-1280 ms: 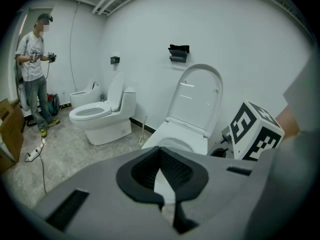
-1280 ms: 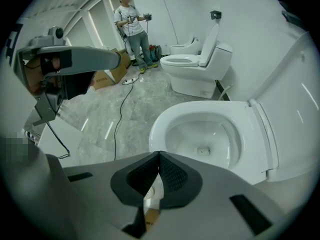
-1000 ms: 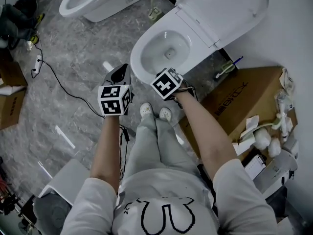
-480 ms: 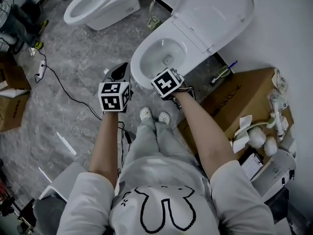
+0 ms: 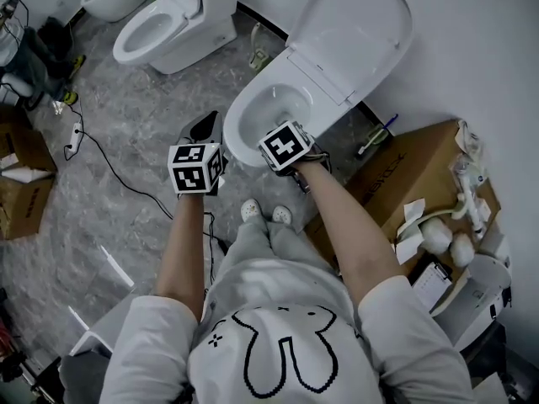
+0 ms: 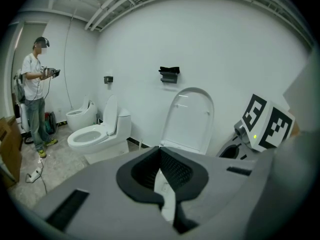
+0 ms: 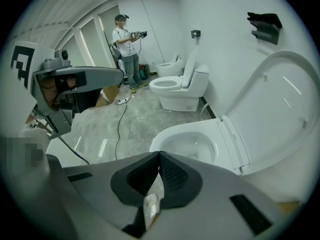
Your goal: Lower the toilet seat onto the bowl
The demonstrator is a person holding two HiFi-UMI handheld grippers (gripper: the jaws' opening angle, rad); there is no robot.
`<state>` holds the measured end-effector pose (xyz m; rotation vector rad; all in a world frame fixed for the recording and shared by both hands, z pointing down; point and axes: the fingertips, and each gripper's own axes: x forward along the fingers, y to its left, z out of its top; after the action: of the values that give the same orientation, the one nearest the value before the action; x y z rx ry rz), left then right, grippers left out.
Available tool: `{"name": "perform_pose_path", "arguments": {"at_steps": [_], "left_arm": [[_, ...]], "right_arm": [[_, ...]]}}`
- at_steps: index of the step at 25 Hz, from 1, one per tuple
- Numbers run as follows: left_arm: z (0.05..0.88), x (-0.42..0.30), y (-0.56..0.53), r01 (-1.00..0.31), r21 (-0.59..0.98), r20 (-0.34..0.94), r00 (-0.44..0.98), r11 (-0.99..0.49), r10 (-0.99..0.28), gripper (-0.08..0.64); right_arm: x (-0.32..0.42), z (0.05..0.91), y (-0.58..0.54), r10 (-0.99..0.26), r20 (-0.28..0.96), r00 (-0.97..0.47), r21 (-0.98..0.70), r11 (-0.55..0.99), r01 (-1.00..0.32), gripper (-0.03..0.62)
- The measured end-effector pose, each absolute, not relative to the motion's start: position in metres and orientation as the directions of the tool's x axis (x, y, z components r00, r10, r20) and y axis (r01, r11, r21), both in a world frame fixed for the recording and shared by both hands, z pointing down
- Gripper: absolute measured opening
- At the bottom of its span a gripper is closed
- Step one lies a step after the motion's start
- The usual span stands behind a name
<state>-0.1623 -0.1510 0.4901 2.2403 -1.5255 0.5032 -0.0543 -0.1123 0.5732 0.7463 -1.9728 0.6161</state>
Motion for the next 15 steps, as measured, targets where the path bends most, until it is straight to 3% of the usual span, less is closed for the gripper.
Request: {"name": "perform_pose_path", "arguments": {"at_steps": [15], "left_arm": [[0.427, -0.151, -0.166, -0.933, 0.111, 0.399, 0.358, -0.344, -0.844, 0.009]], "right_arm": [[-0.032, 0.501, -0.123, -0.408, 0.796, -0.447, -0.096, 0.644, -0.759, 0.028]]}}
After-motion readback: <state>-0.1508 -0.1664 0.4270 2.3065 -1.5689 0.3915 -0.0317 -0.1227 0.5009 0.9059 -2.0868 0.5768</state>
